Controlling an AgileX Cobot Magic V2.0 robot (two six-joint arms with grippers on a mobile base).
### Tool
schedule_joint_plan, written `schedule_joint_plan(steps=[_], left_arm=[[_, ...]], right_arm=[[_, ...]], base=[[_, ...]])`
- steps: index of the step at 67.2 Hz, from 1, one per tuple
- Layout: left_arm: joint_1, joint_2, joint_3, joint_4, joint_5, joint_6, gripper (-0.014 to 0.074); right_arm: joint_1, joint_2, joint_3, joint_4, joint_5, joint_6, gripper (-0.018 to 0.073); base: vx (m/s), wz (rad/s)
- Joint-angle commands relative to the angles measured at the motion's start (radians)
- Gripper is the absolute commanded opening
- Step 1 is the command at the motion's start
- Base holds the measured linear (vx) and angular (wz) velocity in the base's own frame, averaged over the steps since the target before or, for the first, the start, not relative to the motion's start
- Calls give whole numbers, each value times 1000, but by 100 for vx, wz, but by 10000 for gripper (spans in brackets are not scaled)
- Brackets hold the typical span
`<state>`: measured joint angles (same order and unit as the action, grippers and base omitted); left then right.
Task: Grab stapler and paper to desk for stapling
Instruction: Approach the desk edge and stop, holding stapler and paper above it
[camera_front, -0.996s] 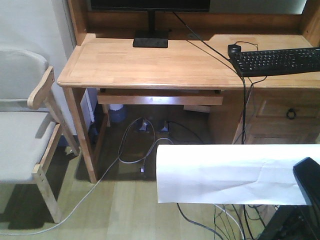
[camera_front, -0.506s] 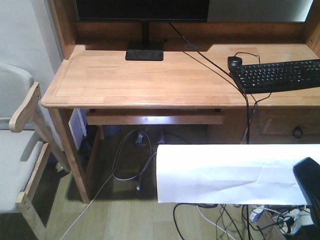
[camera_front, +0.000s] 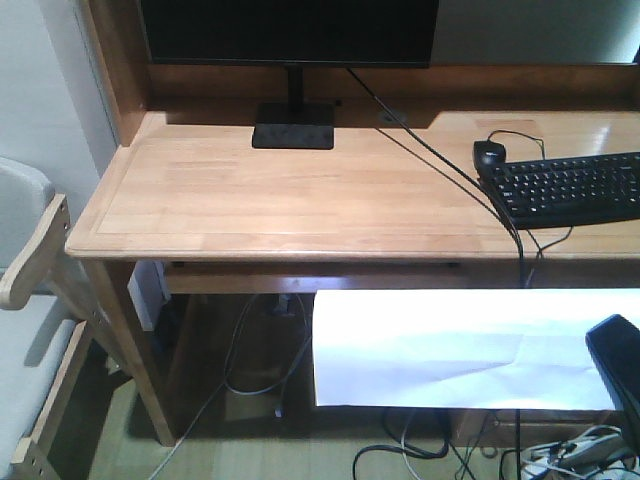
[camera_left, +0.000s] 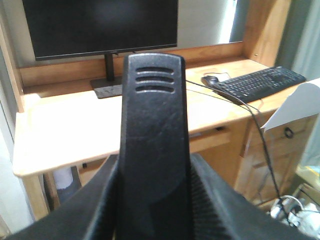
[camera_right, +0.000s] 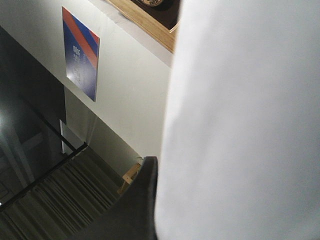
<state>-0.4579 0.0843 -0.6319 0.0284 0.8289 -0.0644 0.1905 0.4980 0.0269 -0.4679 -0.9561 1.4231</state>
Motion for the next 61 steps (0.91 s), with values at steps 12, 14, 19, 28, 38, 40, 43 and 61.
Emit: schedule_joint_plan(steps=[12,14,19,28,38,40,43,61], left_arm=[[-6,15,-28,-1,-124,-5,-7],[-6,15,-28,-1,-124,-5,-7],[-6,15,-28,-1,-124,-5,-7],[-6,15,-28,-1,-124,-5,-7],[-6,15,-28,-1,-124,-5,-7],[-6,15,-28,-1,-124,-5,-7],[-6,15,-28,-1,-124,-5,-7],[-6,15,-28,-1,-124,-5,-7]], right_arm=[[0,7,2,20,-59,-14,-6],[0,7,2,20,-59,-14,-6],[0,7,2,20,-59,-14,-6],[0,7,2,20,-59,-14,-6],[0,7,2,20,-59,-14,-6],[0,7,2,20,-59,-14,-6],[0,7,2,20,-59,-14,-6],[0,7,2,20,-59,-14,-6]], base=[[20,3],[20,3],[19,2],[18,0],[17,-2],[16,-3],[16,-4],[14,-5]])
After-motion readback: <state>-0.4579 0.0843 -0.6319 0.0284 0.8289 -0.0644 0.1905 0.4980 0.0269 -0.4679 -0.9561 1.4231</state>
